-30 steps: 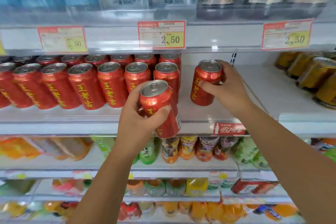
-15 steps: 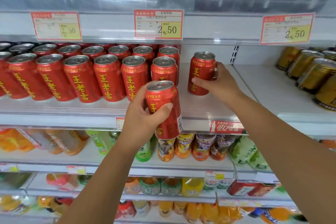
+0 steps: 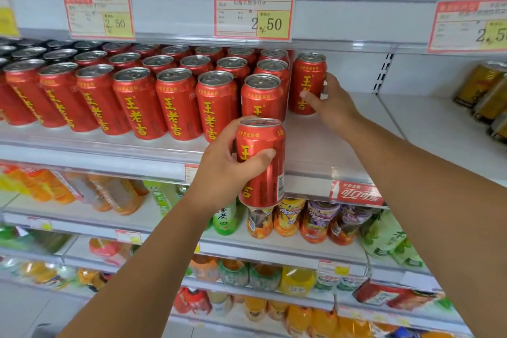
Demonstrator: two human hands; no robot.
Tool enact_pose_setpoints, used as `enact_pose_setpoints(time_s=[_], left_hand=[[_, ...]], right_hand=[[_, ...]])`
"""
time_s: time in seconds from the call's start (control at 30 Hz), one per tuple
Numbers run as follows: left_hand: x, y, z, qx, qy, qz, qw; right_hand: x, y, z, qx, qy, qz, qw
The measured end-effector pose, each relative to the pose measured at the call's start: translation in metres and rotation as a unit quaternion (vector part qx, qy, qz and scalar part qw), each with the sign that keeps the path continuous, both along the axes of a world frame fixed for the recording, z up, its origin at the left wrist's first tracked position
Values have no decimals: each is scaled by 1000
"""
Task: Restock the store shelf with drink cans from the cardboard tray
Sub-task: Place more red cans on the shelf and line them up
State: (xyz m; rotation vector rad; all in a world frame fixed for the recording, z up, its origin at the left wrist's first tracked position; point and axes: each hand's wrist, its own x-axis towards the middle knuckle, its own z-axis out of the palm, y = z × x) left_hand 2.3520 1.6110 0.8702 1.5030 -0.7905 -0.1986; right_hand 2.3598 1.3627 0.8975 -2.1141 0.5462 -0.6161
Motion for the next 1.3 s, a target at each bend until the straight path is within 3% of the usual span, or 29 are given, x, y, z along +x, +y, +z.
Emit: enact_pose_setpoints(time_s=[0.3, 0.43, 0.53, 0.6, 0.8, 1.0, 1.1, 1.17, 1.3], left_hand=[[1, 0, 1, 2, 9, -4, 1000], [0, 1, 3, 9, 11, -5, 1000], [-1, 2, 6, 16, 24, -11, 1000], [-4, 0, 10, 6, 36, -12, 999], [-23, -28, 31, -53, 9, 3, 999], [-28, -57, 36, -53, -32, -19, 998], [-16, -47, 21, 12, -82, -9, 997], [-6, -32, 7, 82, -140, 54, 985], [18, -13, -27, 191, -364, 143, 900]], right_hand=[[15, -5, -8, 6, 10, 41, 999], [8, 0, -6, 28, 63, 34, 997], [-20, 16, 5, -10, 76, 31, 997], [-53, 30, 9, -43, 49, 66, 996], [-137, 78, 9, 92, 14, 228, 969], [-125, 77, 14, 36, -51, 102, 993], [-114, 62, 14, 23, -44, 79, 996], [-103, 52, 14, 23, -34, 55, 998], [-74, 34, 5, 36, -1, 37, 999]])
